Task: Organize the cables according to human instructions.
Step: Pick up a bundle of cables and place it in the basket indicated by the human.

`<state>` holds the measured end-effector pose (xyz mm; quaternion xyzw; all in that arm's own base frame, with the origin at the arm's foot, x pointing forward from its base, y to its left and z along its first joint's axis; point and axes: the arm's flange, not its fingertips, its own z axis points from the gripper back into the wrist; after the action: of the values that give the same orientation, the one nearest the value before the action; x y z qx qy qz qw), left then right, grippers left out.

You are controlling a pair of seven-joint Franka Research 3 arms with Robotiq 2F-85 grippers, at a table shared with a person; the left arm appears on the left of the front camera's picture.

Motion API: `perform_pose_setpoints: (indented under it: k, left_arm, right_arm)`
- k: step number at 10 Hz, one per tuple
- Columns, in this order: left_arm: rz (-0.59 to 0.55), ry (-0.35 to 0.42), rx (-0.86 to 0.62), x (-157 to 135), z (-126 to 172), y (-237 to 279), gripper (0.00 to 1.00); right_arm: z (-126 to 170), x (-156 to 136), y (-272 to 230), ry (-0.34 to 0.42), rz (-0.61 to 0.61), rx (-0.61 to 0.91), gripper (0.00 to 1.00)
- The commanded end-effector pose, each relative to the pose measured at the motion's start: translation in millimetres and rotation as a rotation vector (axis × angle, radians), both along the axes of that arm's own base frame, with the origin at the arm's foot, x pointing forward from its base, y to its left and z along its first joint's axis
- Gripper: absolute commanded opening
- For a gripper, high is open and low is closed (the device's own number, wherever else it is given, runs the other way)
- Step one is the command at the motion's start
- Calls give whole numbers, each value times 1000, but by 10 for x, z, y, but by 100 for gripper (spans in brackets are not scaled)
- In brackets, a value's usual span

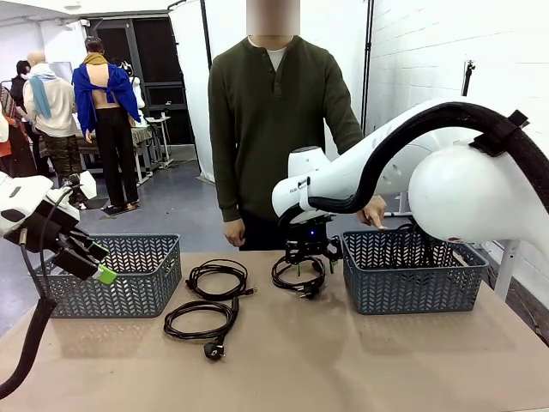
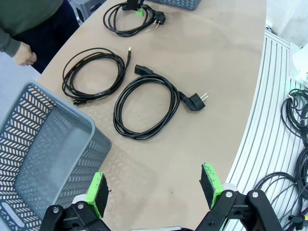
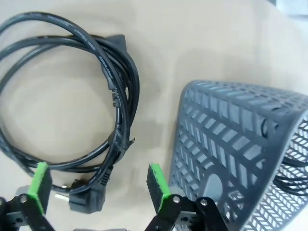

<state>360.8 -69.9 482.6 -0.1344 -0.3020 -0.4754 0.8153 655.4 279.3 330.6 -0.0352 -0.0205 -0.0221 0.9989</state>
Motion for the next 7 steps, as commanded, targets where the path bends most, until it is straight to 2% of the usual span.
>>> perform_pose_setpoints:
  k: [1, 7]
  left_arm:
    - [-23, -4, -10, 26, -19, 32, 100]
    - [-23, -4, -10, 26, -19, 32, 100]
  right_arm:
    - [-18, 128, 52, 15, -28, -7, 100]
    - [-125, 239, 40, 38, -25, -5, 100]
